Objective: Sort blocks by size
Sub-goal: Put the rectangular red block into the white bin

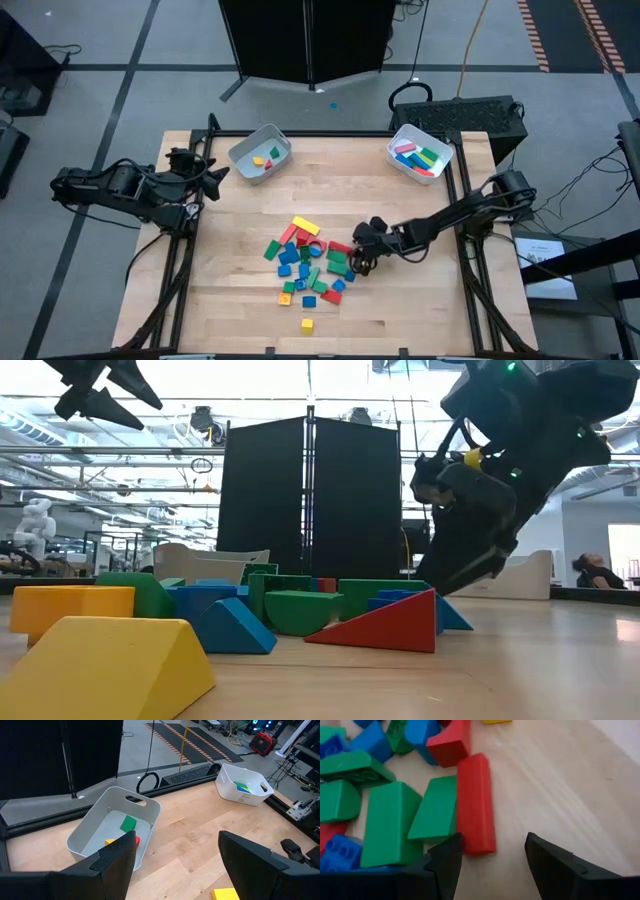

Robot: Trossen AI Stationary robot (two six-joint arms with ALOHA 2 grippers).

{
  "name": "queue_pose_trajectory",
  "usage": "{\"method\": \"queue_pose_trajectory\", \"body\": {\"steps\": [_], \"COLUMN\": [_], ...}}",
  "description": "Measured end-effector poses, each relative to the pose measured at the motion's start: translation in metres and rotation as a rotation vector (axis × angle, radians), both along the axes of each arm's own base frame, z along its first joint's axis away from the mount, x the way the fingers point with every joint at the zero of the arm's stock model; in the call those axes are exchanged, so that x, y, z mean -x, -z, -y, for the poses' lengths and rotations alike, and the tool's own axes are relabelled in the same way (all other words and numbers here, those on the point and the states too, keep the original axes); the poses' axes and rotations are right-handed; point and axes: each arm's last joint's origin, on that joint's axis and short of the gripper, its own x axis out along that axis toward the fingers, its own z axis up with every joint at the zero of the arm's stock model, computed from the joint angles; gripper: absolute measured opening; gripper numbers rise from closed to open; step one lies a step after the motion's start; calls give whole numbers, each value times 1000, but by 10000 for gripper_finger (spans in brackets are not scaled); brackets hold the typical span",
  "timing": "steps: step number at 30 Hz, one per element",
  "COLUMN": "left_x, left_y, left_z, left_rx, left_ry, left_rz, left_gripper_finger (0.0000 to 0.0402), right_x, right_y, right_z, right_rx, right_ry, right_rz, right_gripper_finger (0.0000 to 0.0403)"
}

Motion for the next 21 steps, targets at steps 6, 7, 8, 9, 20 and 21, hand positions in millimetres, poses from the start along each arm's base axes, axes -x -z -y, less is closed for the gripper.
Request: {"method": "queue_pose_trajectory", "body": {"steps": [6,7,8,9,20,21], "left_x": [0,0,0,0,-1,-1], "left_y": [0,0,0,0,0,0], "left_z": [0,0,0,0,0,0], "left_rx": [2,2,2,2,2,2], "left_ry": [-1,-1,-1,0,0,0], "left_rz": [1,1,2,2,-1,-1], "left_gripper_finger": [281,281,281,281,281,281], "right_x": [-4,-4,-4,-4,-4,-4], "right_y": [15,17,19,20,21,21], "right_z": [-6,-7,-7,-7,-4,-4], "right_rx": [46,50,51,52,192,197], "right_ry": [-31,-31,-26,-26,-124,-125], "right_rz": [-22,-27,-30,-30,-45,-45], "right_gripper_finger": [208,208,208,208,155,135]}}
